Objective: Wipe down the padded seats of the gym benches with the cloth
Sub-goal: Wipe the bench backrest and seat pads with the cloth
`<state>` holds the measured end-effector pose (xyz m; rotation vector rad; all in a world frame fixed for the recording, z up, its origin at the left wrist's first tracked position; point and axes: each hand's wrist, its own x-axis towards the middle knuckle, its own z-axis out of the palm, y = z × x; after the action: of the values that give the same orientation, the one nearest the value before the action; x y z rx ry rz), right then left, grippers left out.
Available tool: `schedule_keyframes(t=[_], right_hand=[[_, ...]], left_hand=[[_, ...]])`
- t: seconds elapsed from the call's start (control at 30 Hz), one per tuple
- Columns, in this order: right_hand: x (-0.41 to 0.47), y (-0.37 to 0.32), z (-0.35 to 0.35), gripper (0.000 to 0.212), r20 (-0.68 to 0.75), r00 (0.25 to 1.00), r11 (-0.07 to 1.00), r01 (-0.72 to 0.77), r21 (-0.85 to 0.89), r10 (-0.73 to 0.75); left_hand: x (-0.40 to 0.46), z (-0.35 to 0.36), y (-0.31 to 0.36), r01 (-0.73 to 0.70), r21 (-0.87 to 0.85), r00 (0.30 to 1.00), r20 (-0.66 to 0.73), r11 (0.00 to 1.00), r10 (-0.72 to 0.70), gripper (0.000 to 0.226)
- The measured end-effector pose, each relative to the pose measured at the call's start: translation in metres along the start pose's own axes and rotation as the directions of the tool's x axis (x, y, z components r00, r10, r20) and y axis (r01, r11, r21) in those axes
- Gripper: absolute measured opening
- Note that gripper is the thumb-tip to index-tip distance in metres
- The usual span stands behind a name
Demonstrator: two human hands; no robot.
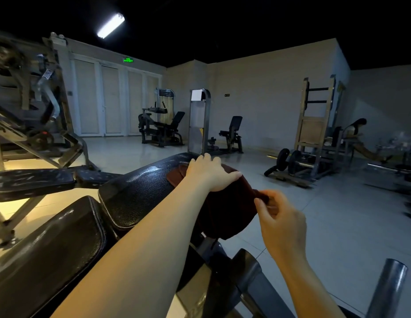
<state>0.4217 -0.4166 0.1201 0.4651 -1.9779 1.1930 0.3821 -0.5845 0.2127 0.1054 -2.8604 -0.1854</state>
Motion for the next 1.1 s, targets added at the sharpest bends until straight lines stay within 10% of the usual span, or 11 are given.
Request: schedule_keyframes(t=[0.4, 0.67, 1.1], right_hand=[[-0.034, -0.046, -0.009, 0.003, 0.141, 0.990, 0.999, 0.036, -0.031, -0.032], [-0.062, -0.113, 0.008, 0.020, 0.070, 0.984, 0.986, 0.163, 0.047, -0.166], [-0.161, -0.189, 0.033, 0.042, 0.227, 0.967, 0.941, -0.184, 0.285, 0.120]], left_hand=[[-0.124, 0.009, -0.048, -0.050, 0.060, 0.970, -0.234, 0.997, 0.063, 0.058], [-0.217, 0.023, -0.078, -0.270, -0.373, 0.772, -0.635, 0.888, -0.032, 0.033], [-0.328, 0.021, -0.143, -0.201, -0.743, 0.869, -0.436, 0.638, -0.233, 0.048]])
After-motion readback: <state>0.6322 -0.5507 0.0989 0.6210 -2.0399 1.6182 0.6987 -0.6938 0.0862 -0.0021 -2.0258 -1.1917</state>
